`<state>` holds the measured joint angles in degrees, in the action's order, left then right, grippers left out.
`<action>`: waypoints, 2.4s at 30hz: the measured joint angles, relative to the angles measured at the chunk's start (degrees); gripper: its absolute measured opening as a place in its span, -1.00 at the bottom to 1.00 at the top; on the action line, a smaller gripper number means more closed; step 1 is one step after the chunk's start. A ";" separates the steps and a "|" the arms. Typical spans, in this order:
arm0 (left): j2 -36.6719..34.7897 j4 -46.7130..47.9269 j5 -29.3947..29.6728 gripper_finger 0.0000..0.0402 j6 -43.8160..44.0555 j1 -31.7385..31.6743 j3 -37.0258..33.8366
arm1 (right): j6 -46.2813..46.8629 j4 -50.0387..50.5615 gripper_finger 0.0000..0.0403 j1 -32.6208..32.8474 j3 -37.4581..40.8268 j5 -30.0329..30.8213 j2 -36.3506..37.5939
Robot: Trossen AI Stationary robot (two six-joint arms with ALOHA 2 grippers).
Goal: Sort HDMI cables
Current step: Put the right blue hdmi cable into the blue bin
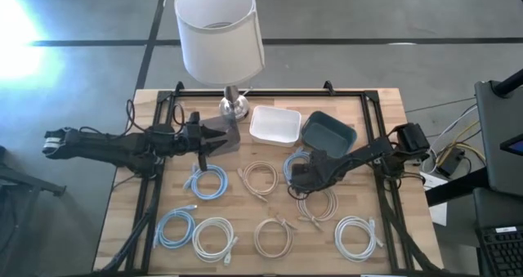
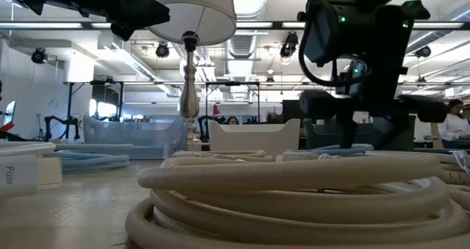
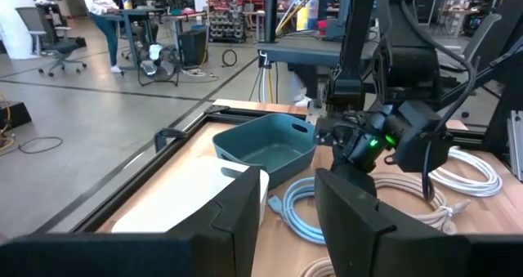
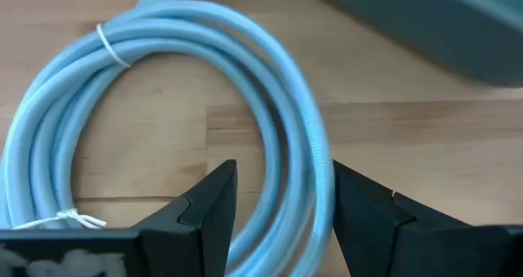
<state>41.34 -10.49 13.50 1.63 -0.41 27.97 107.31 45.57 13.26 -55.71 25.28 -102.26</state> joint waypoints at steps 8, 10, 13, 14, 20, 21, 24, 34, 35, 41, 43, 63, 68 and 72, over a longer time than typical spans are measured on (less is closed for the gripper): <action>0.01 0.00 -0.02 -0.39 -0.26 0.00 0.00 | -4.36 -4.21 -0.13 -0.01 2.83 0.55 0.17; 0.02 -0.02 -0.04 -0.39 -0.28 -0.01 0.00 | -6.70 -4.17 -0.16 -0.07 2.81 0.63 0.17; 0.02 -0.03 -0.04 -0.39 -0.31 0.01 0.00 | -9.70 -4.14 -0.25 -0.25 2.70 0.62 0.15; 0.02 -0.05 -0.04 -0.39 -0.31 0.01 0.00 | -10.47 -4.16 -0.30 -0.27 2.72 0.78 0.13; 0.02 -0.07 -0.07 -0.39 -0.06 0.01 0.00 | -17.00 -4.73 -0.63 -0.31 2.74 1.72 0.13; 0.02 -0.07 -0.07 -0.39 -0.04 -0.01 0.00 | -18.30 -4.83 -0.69 -0.31 2.74 1.76 0.15; 0.02 -0.07 -0.09 -0.39 -0.02 0.01 0.00 | -22.33 -4.58 -0.83 -0.36 2.78 1.77 0.76; 0.02 -0.14 -0.09 -0.39 0.11 -0.01 0.00 | -40.66 -3.76 -0.89 -0.21 -0.49 13.14 8.07; 0.02 -0.21 -0.09 -0.39 0.11 -0.01 0.00 | -42.31 -3.49 -0.89 -0.21 -0.77 15.28 9.39; 0.15 -0.36 -0.09 -0.39 0.11 0.01 0.00 | -47.16 3.71 -0.89 -0.37 -1.19 28.39 17.91; 0.35 -0.27 -0.09 -0.39 0.11 0.01 0.00 | -47.85 7.95 -0.89 -0.62 -1.03 31.28 20.59; 1.64 -0.25 -0.07 -0.39 0.57 0.00 0.00 | -60.93 15.21 -0.89 -10.76 15.73 40.96 30.23; 1.64 -0.29 -0.07 -0.39 1.02 -0.01 0.00 | -60.83 11.89 -0.85 -12.80 20.01 42.31 29.44; 1.64 -0.53 -0.07 -0.39 1.51 -0.01 0.00 | -61.33 8.16 -0.70 -12.97 21.10 45.52 29.42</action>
<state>42.98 -11.02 13.43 3.14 -0.43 27.97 45.97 53.73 0.30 -34.61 70.79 -72.84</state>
